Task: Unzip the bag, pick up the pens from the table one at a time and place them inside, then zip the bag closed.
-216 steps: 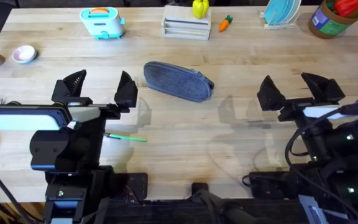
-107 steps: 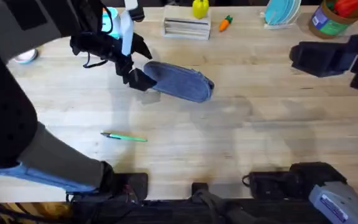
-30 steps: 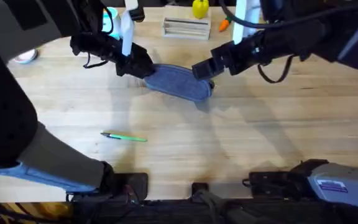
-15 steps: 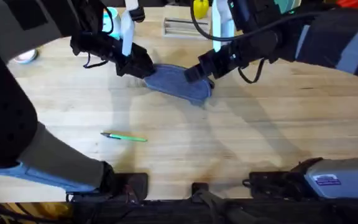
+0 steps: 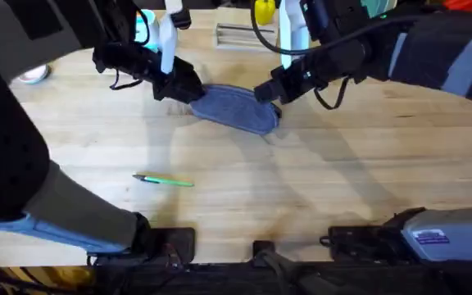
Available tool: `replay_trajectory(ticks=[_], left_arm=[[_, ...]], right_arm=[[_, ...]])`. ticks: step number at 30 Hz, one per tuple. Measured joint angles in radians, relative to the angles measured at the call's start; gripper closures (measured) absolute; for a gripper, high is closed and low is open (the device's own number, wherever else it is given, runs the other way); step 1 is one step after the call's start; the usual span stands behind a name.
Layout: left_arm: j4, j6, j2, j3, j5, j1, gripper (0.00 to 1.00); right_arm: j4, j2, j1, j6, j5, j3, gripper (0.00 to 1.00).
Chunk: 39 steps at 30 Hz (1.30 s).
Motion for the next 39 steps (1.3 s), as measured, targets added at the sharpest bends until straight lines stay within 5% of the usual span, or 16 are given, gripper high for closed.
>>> replay_trajectory(ticks=[3, 17, 39], left_arm=[[0.001, 0.000, 0.000, 0.000, 0.000, 0.000, 0.958], [0.003, 0.000, 0.000, 0.000, 0.022, -0.004, 0.958], [0.008, 0.000, 0.000, 0.000, -0.007, 0.006, 0.958]], right_arm=[[0.000, 0.000, 0.000, 0.001, 0.000, 0.000, 0.962], [-0.016, -0.118, 0.006, 0.001, 0.003, 0.000, 0.971], [-0.003, -0.130, 0.005, 0.011, 0.014, 0.046, 0.971]])
